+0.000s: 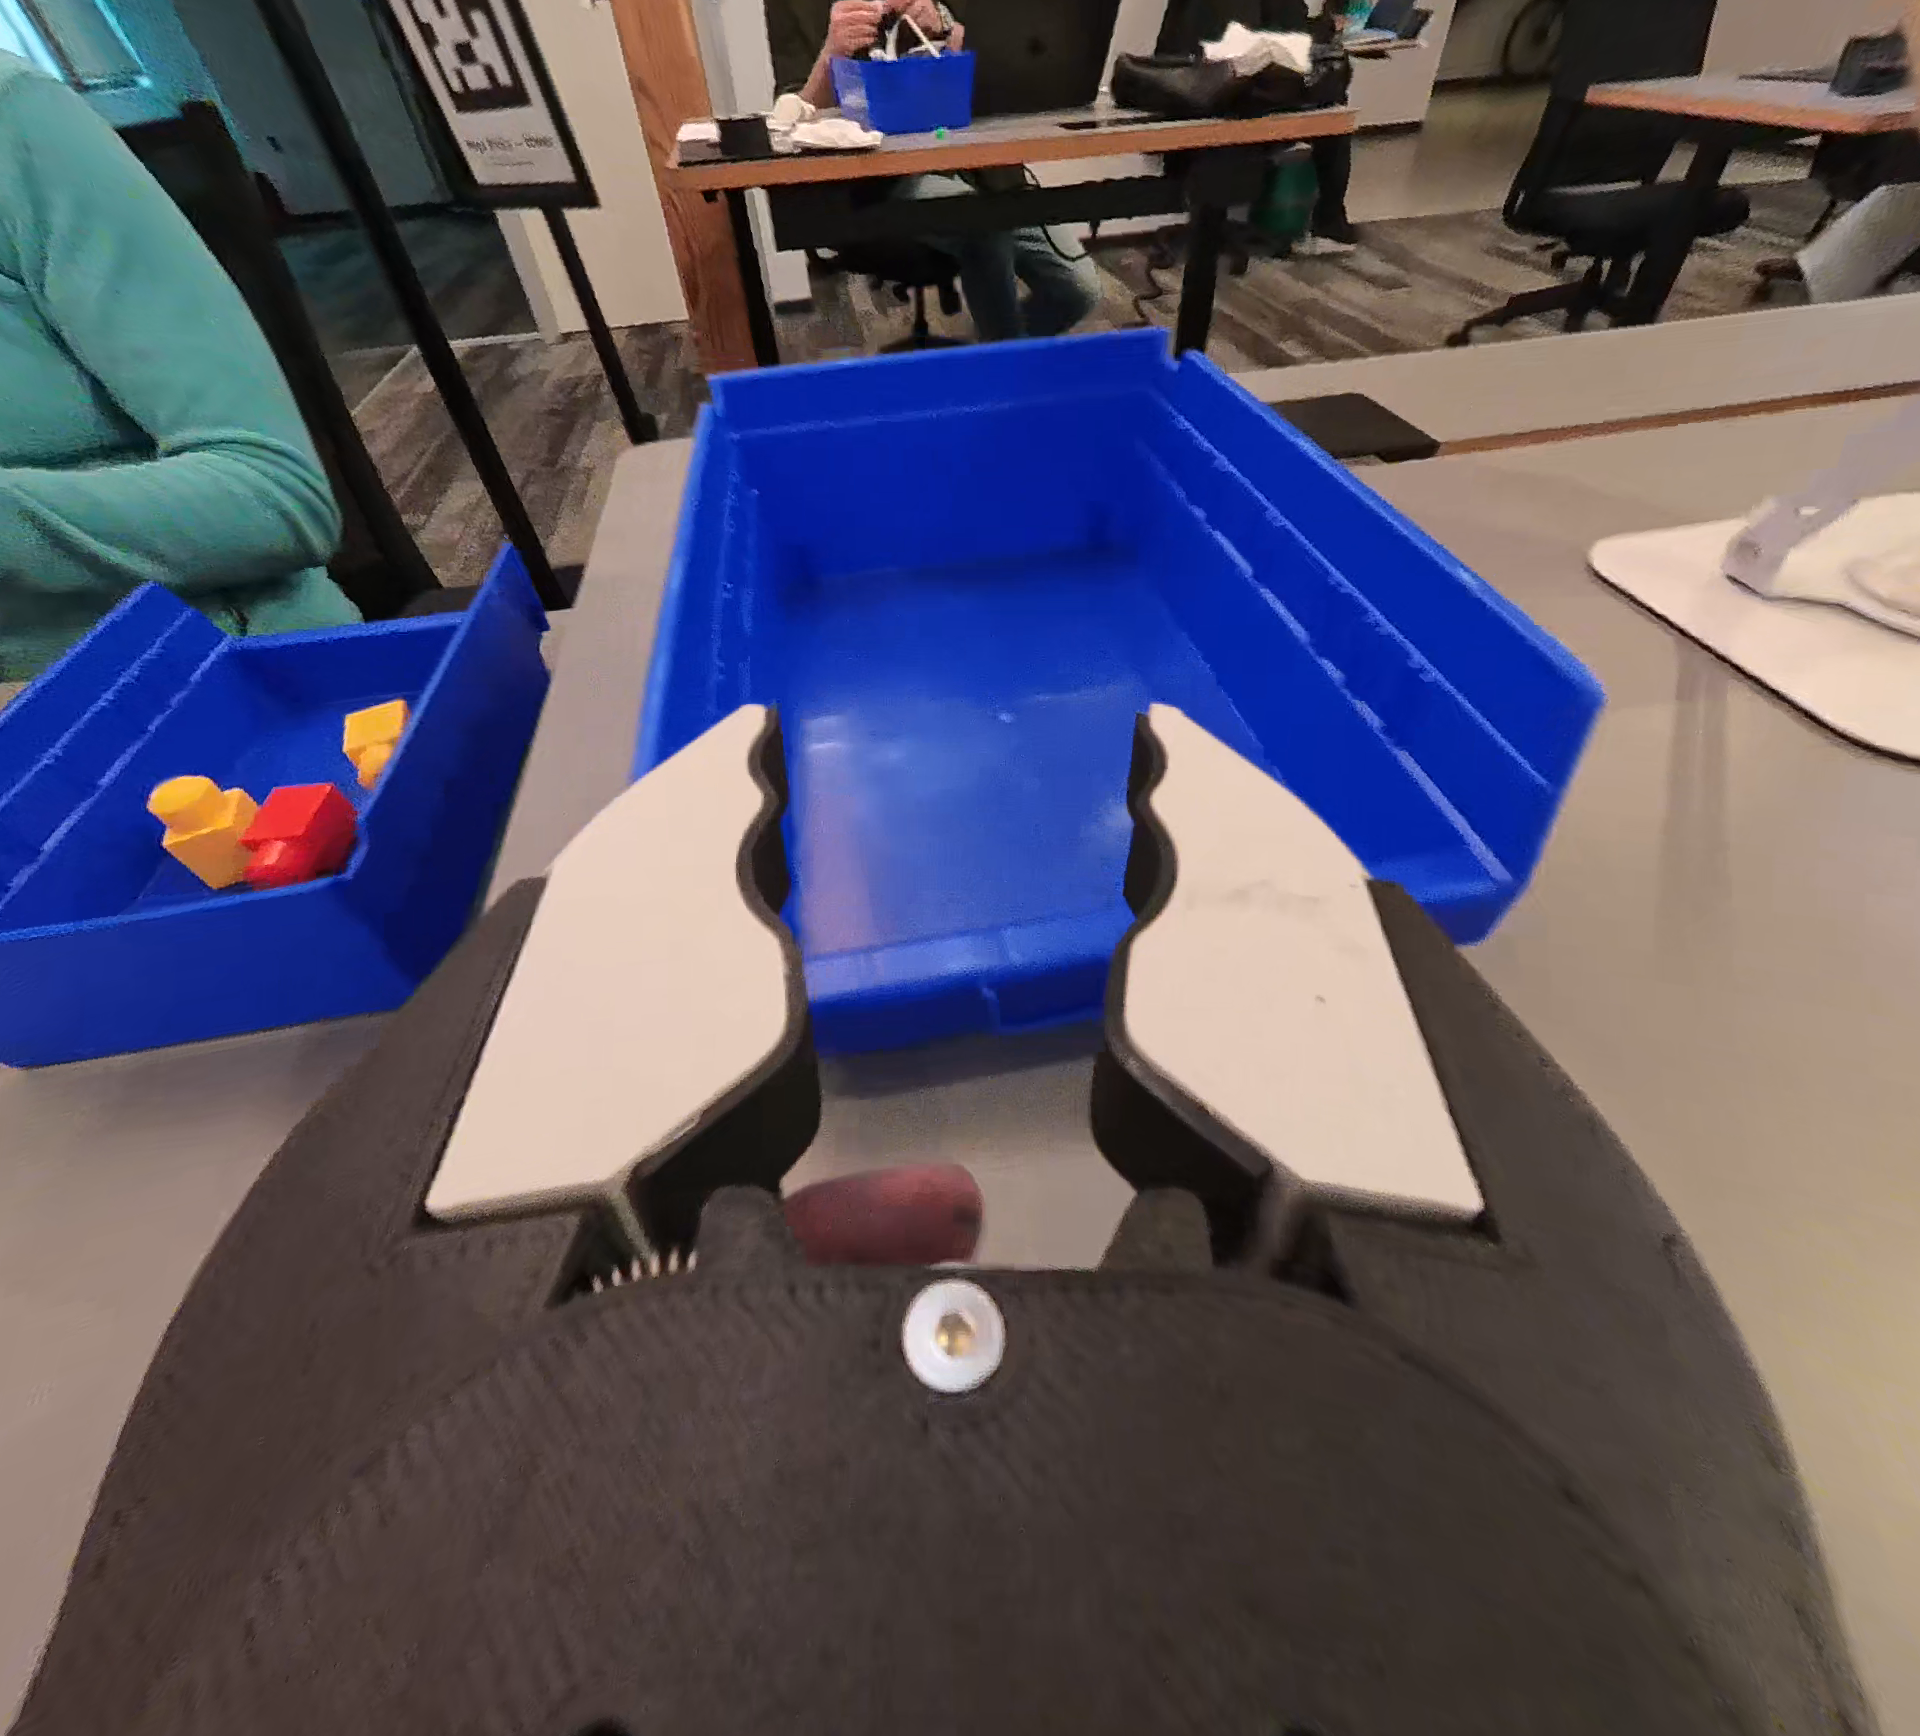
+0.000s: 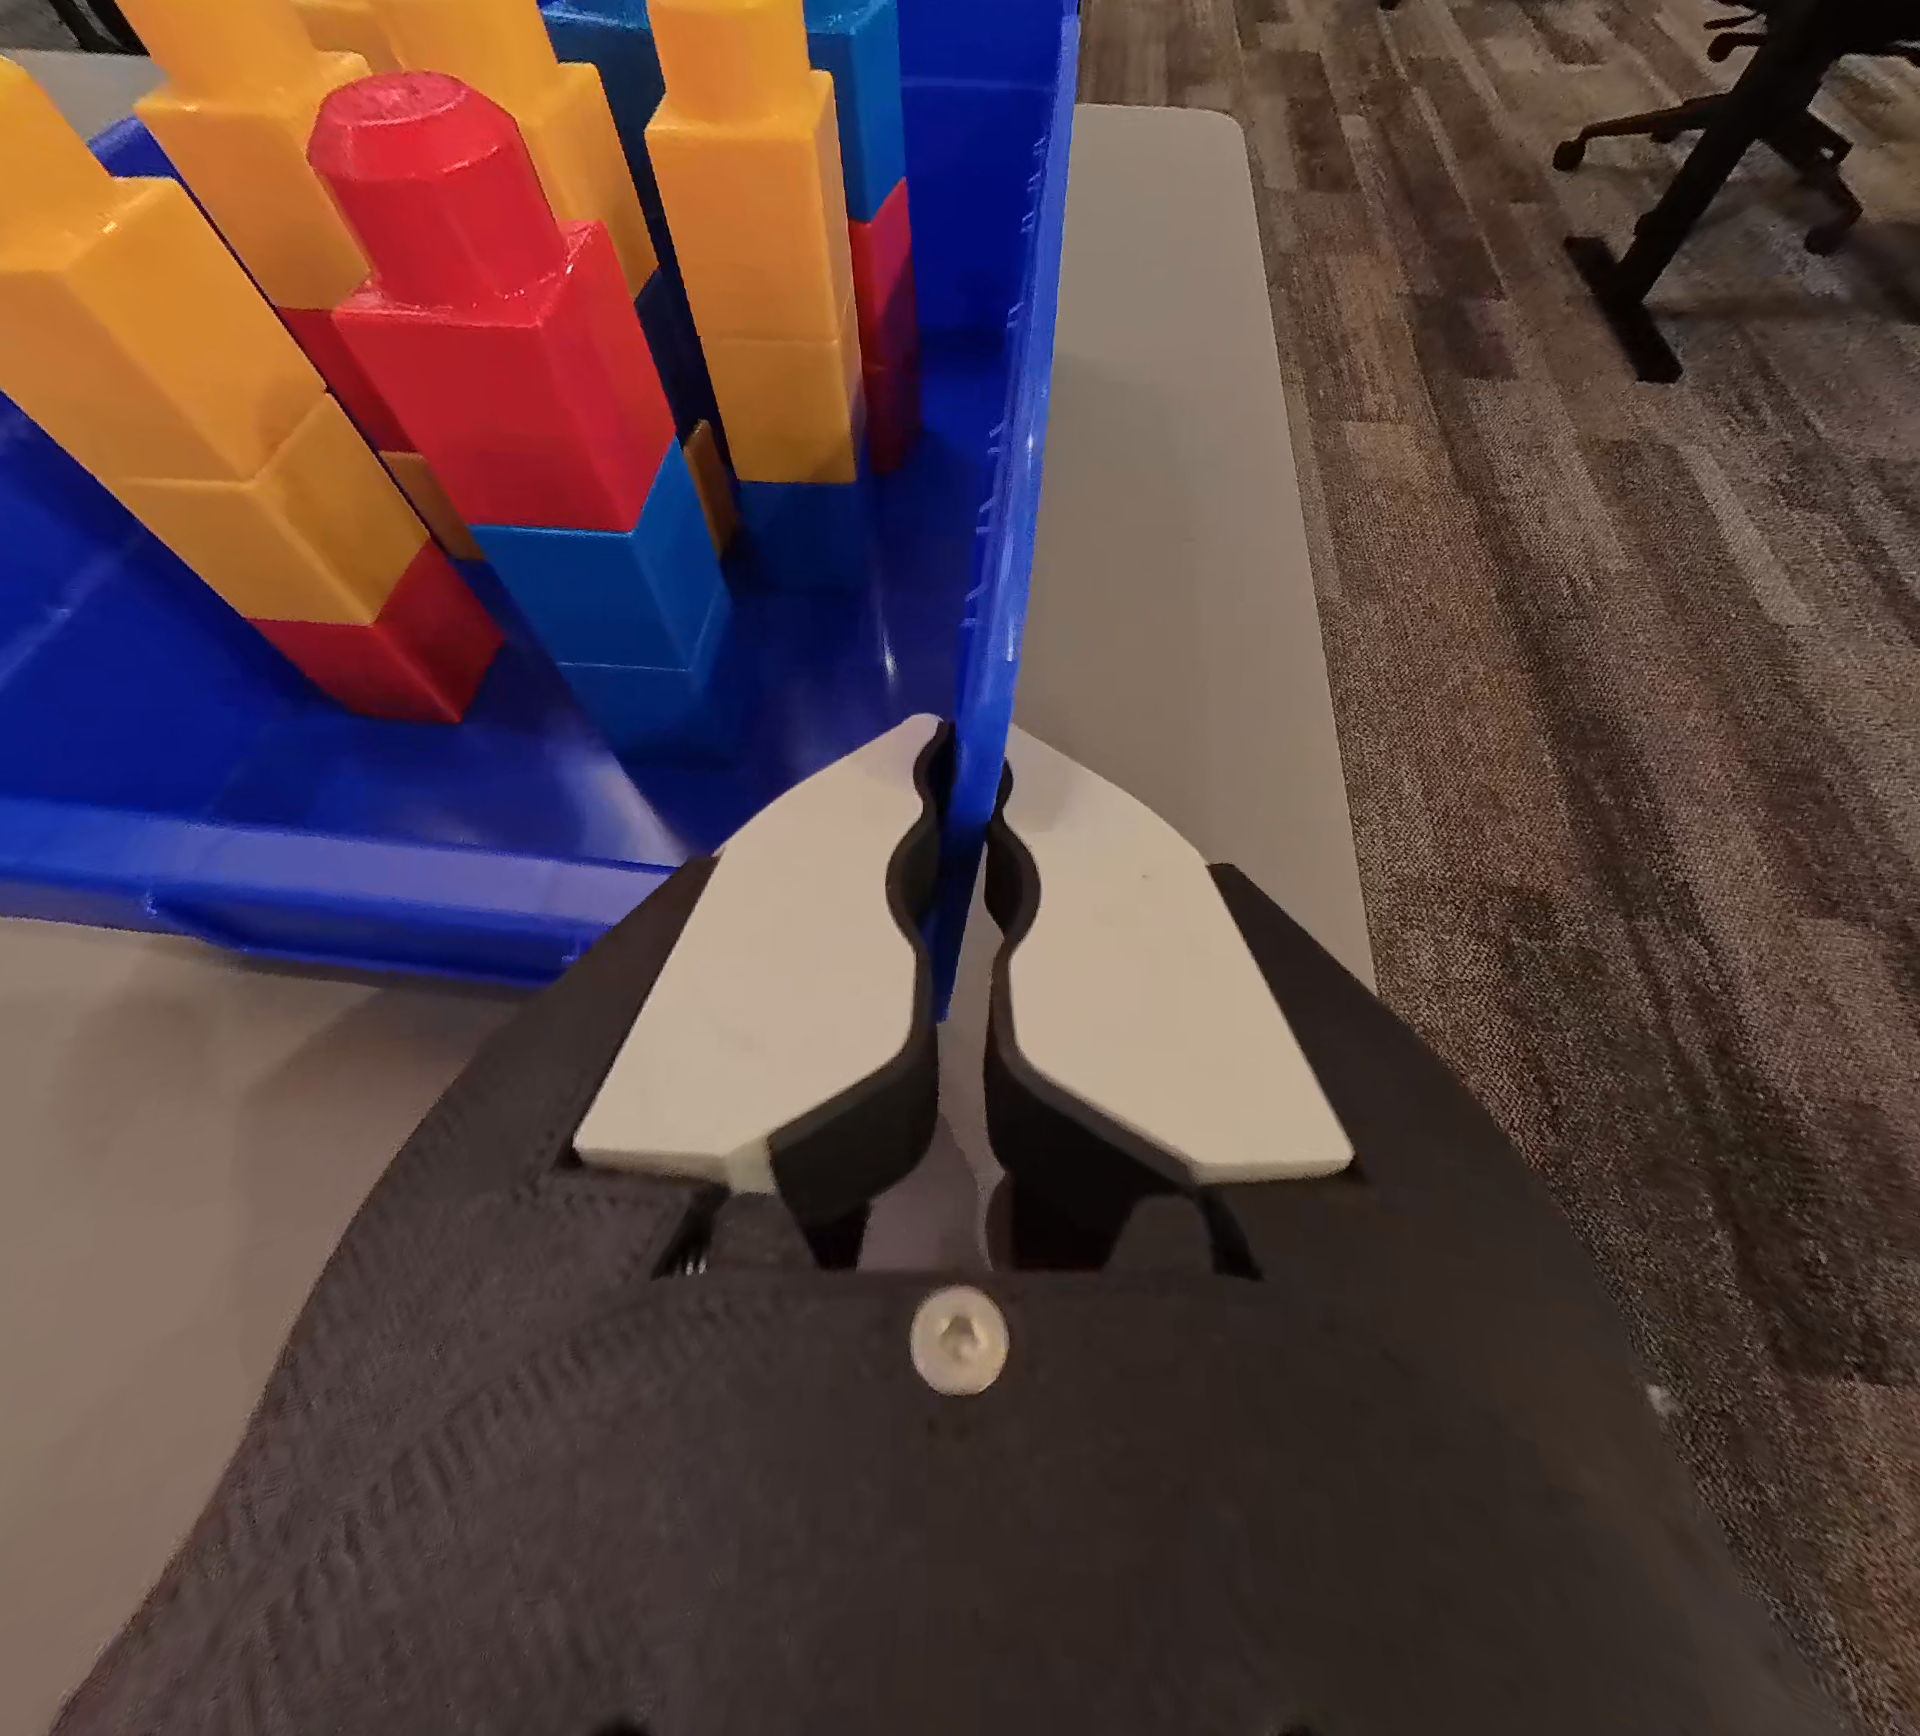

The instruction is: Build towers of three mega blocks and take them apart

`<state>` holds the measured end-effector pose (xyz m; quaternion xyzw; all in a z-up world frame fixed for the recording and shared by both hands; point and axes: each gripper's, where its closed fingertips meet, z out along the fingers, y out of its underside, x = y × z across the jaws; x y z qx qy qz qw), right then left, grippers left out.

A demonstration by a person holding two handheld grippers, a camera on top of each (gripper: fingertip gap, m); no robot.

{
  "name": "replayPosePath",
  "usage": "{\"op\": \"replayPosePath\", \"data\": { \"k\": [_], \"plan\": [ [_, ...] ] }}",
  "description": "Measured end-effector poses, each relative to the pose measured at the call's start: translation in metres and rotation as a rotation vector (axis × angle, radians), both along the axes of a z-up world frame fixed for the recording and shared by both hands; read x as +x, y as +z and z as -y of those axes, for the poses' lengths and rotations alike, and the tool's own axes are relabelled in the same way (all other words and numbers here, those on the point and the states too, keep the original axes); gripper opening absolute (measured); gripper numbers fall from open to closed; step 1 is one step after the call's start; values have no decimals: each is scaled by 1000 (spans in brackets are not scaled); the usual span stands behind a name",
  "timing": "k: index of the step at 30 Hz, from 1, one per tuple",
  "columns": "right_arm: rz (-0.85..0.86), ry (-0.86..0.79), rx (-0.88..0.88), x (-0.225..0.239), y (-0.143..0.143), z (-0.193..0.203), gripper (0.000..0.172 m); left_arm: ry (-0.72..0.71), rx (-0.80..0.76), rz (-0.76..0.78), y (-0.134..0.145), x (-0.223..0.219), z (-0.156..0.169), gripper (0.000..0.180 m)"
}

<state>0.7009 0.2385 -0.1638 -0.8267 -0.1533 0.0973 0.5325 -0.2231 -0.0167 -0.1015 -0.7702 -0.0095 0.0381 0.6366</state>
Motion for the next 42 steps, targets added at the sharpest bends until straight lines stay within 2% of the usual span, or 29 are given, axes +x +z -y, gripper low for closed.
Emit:
{"op": "replayPosePath", "data": {
  "k": [4, 8, 13, 16, 17, 22, 26, 29, 42],
  "plan": [
    [3, -5, -3, 0, 0, 1, 3, 33, -20, -14, 10, -22, -18, 80],
    [6, -3, -9, 0, 0, 1, 3, 139, -71, -88, 10, -54, -29, 100],
    [5, 0, -15, 0, 0, 2, 3, 139, -211, -7, -25, -76, -41, 118],
    [2, 4, -18, 0, 0, 2, 3, 49, -296, 43, -50, -68, -51, 91],
    [5, 5, -20, 0, 0, 2, 3, 3, -303, 61, -54, -62, -54, 71],
    [-2, 15, -20, -1, 0, 2, 4, -48, -309, 79, -60, -60, -65, 17],
    [18, 10, -12, -1, 0, 1, 4, -34, -333, 28, -61, -60, -67, 5],
    [17, 2, -11, -1, 1, 1, 3, -75, -307, 96, -61, -52, -70, 4],
    [18, -19, -21, -6, 3, 19, 3, -40, -296, 49, -61, -47, -51, 4]
  ]
}}
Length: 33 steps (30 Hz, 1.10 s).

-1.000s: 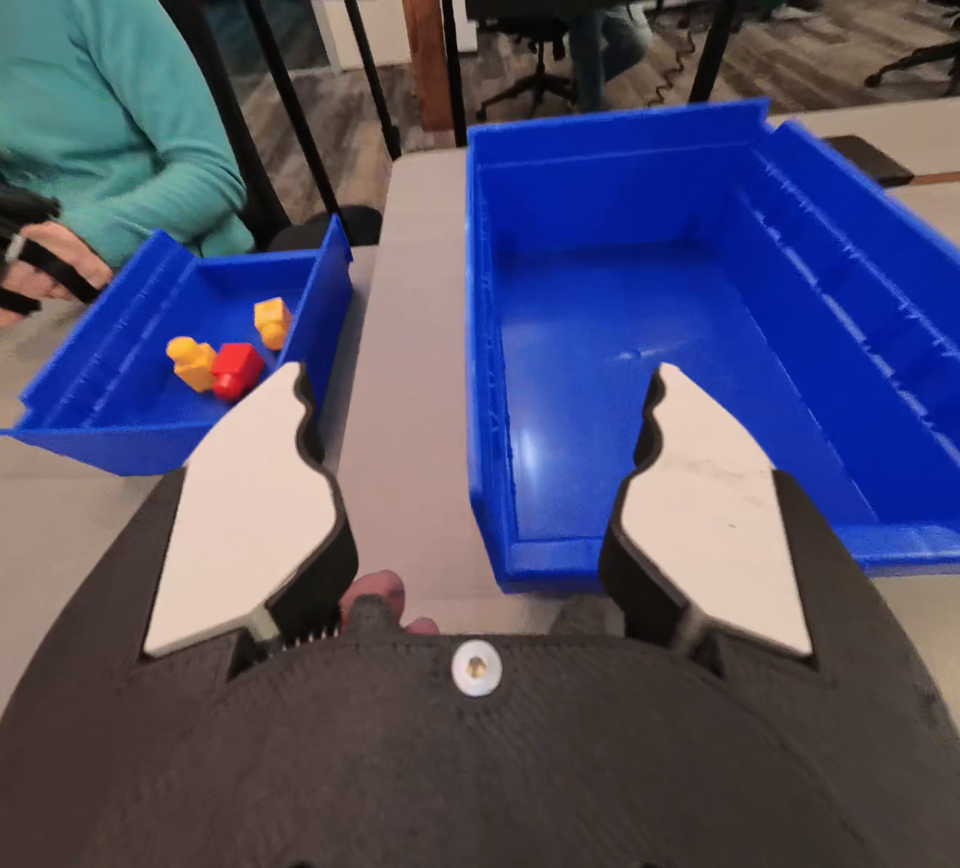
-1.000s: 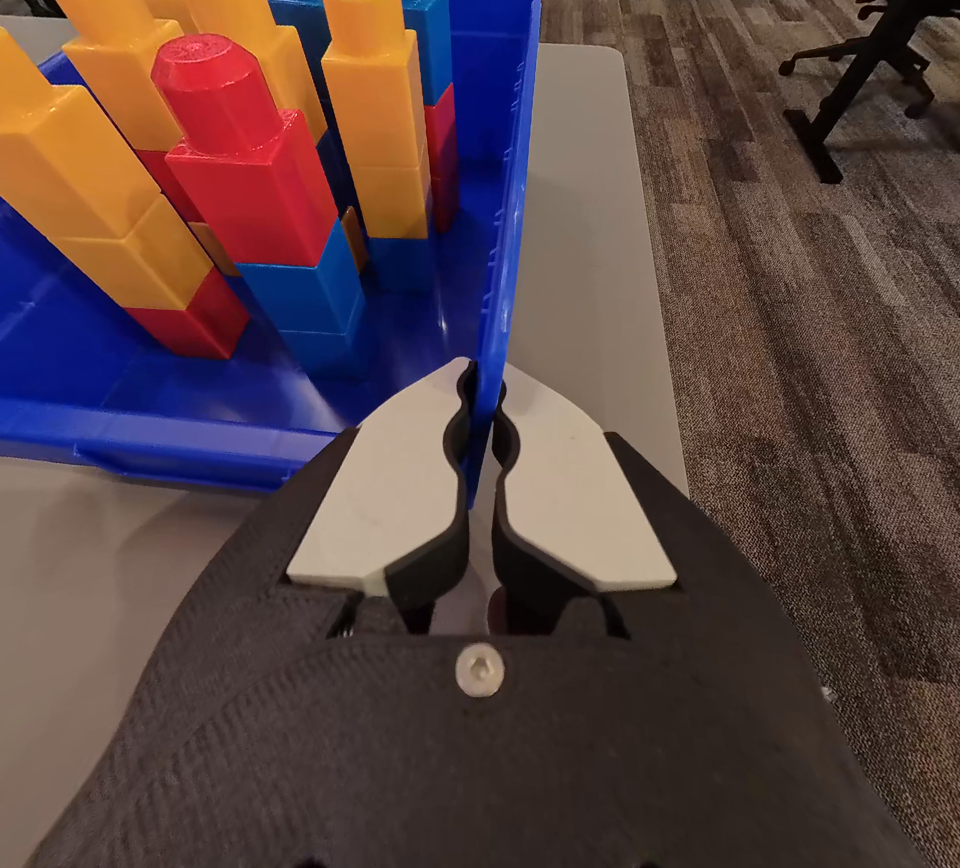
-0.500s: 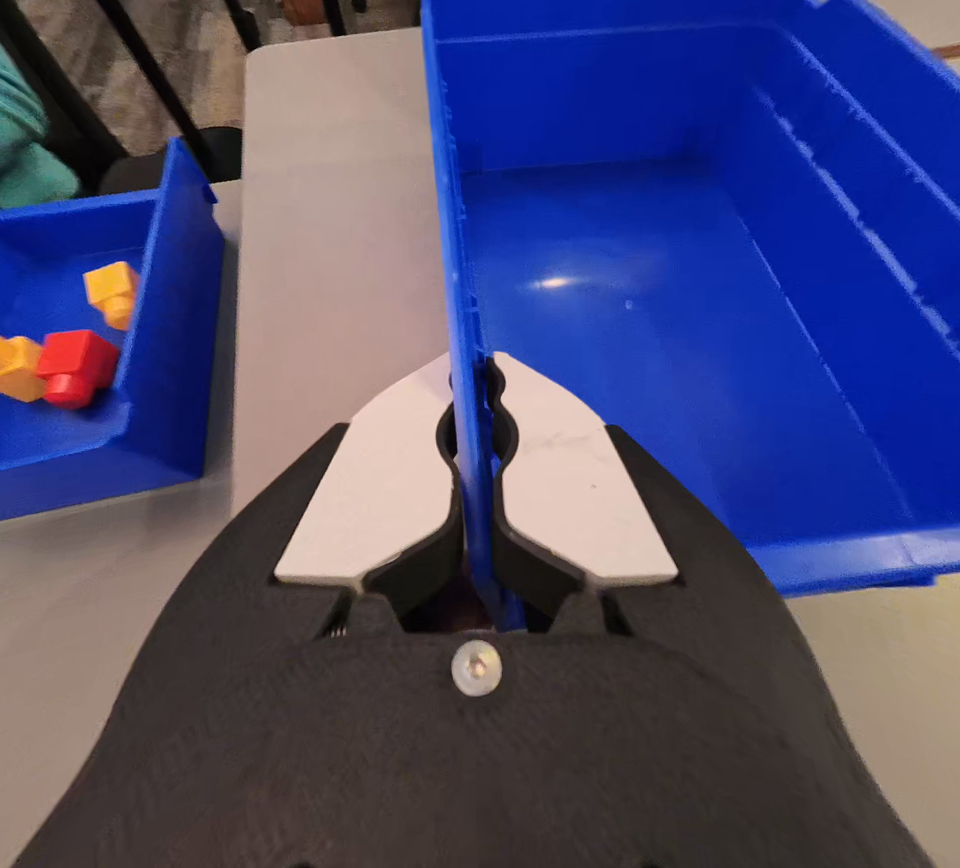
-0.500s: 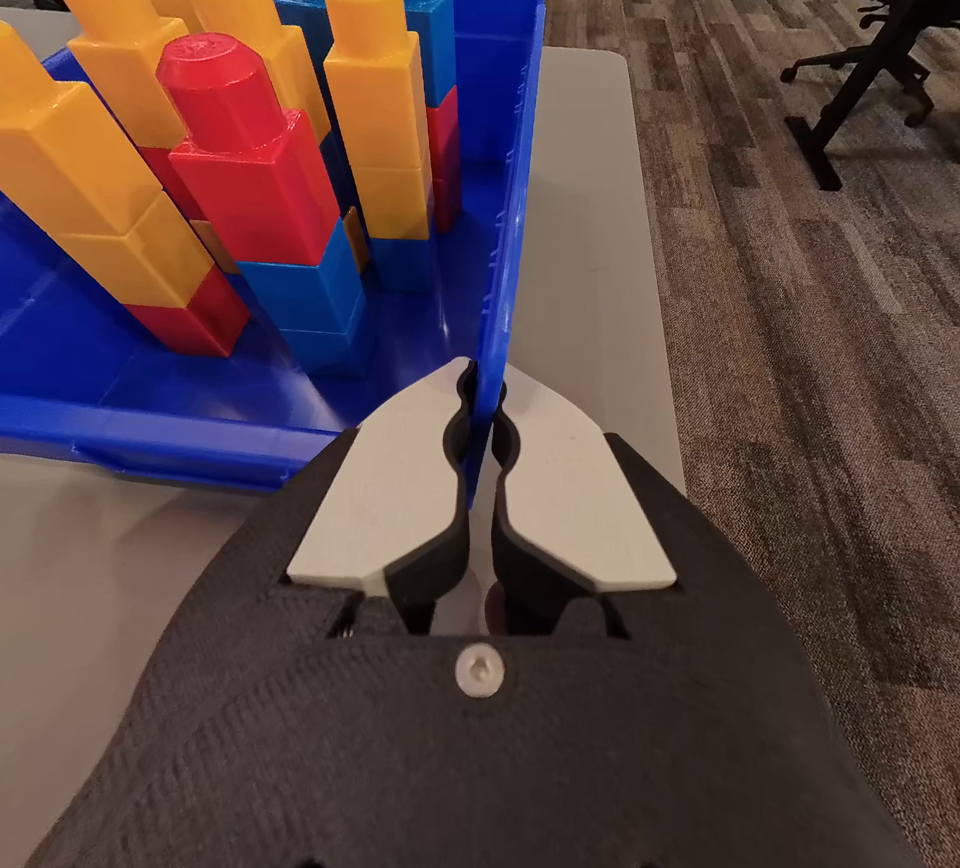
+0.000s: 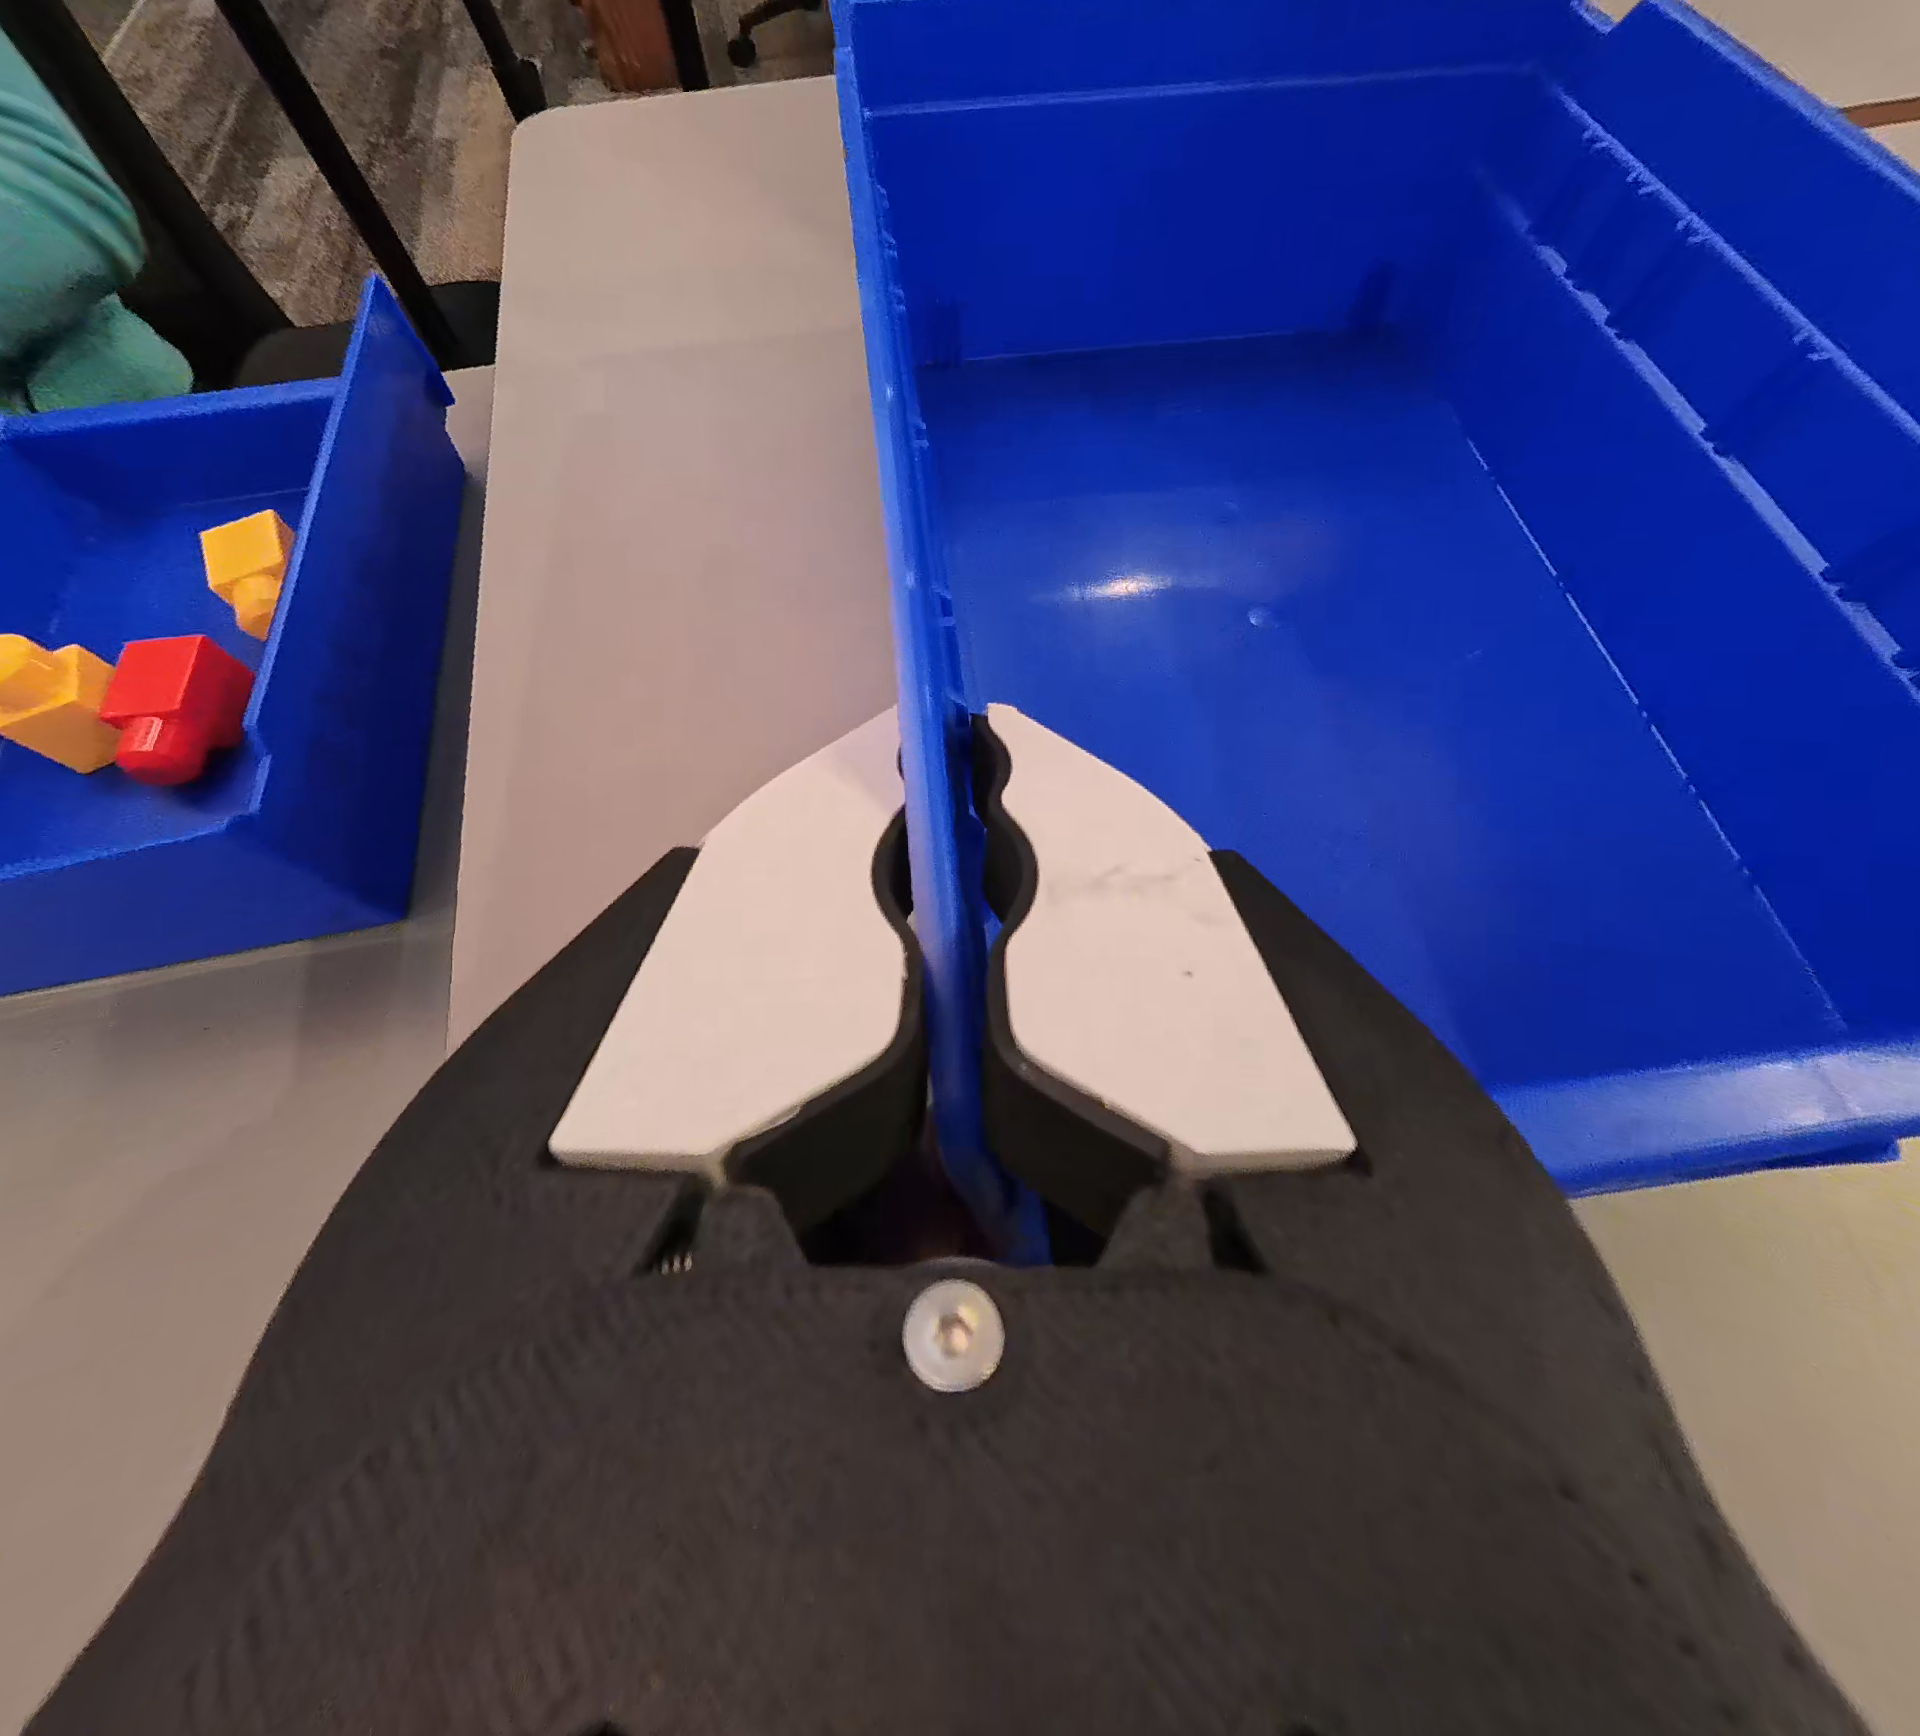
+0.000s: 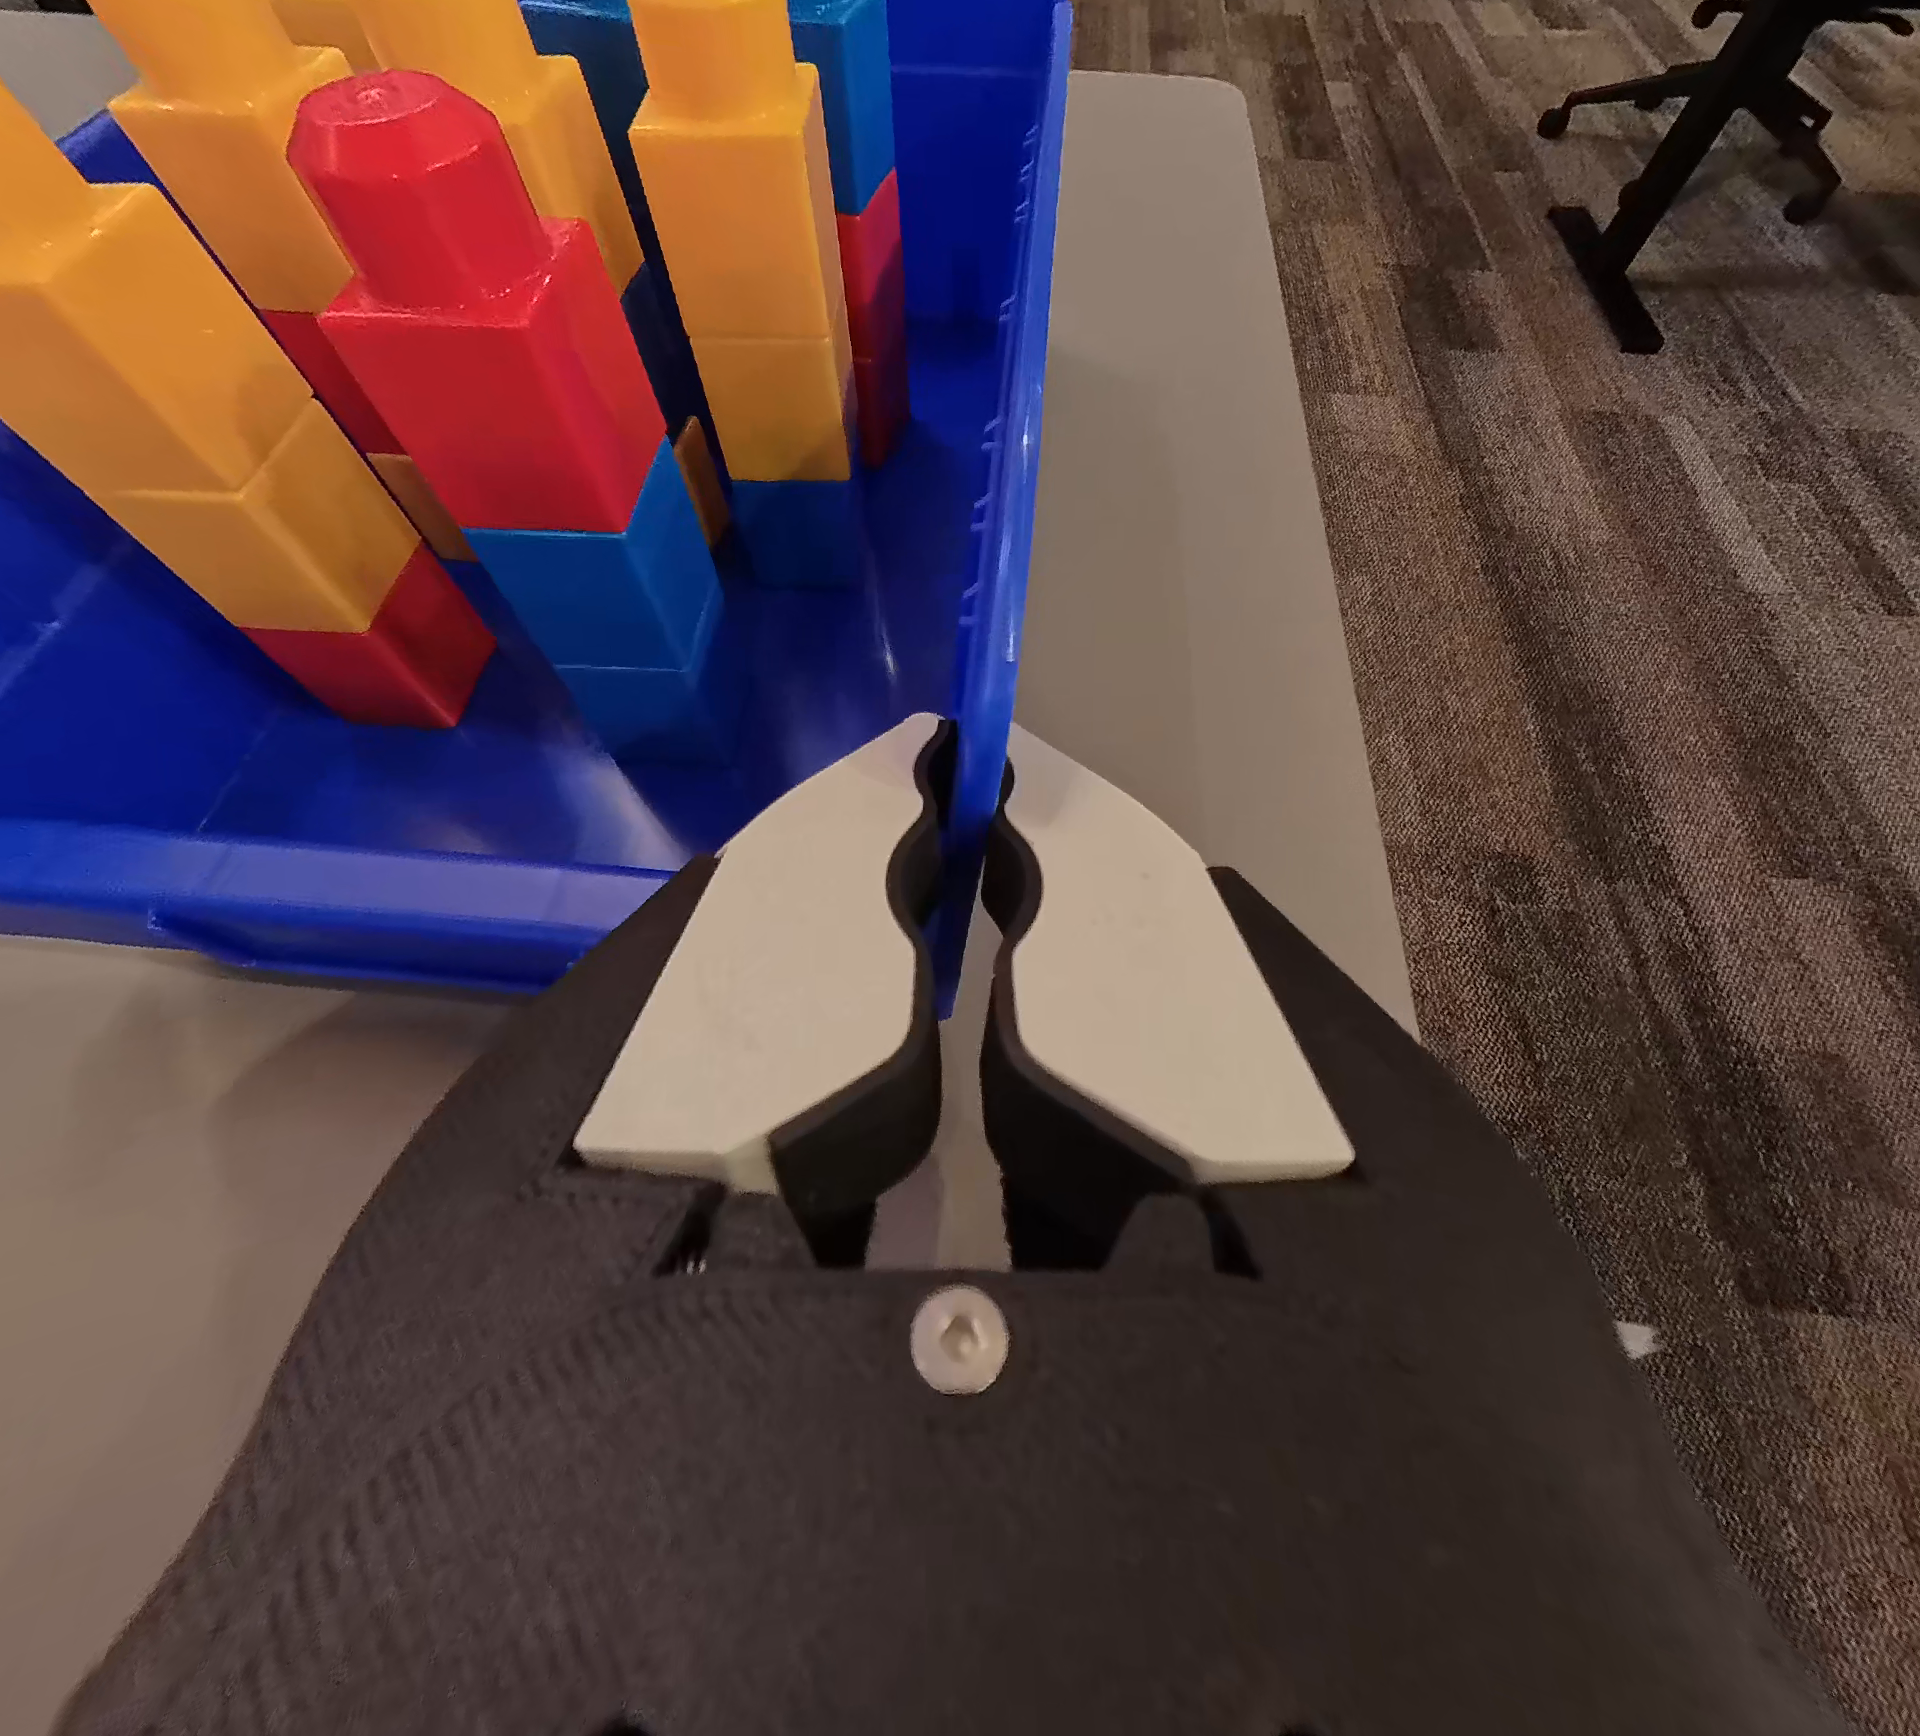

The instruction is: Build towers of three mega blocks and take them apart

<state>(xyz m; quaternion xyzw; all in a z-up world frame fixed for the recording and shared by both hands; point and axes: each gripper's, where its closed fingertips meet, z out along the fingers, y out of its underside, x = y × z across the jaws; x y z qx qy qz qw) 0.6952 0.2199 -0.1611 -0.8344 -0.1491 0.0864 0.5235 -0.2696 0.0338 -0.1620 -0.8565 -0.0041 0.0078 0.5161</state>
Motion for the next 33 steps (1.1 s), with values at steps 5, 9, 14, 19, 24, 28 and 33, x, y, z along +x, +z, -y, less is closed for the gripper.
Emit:
{"op": "replayPosePath", "data": {
  "k": [5, 9, 14, 19, 24, 28, 33],
  "plan": [
    [-14, 0, 1, -3, -1, 19, 3, -3, 9, -9, 0, 3, 9, 5],
    [-21, 2, 0, -7, -3, 38, 3, -6, 11, -15, 1, 7, 18, 5],
    [-24, 25, -7, -14, -3, 62, 3, -9, 26, -23, 1, 11, 31, 5],
    [-33, 65, -12, -21, -3, 90, 3, -19, 49, -41, 5, 17, 46, 4],
    [-43, 118, -18, -25, -3, 118, 3, -47, 80, -57, 12, 26, 58, 4],
    [-35, 192, -15, -30, -3, 139, 3, -64, 83, -47, 11, 33, 66, 4],
    [-51, 265, -30, -42, -4, 159, 3, -73, 89, -41, 11, 39, 72, 4]
  ]
}}
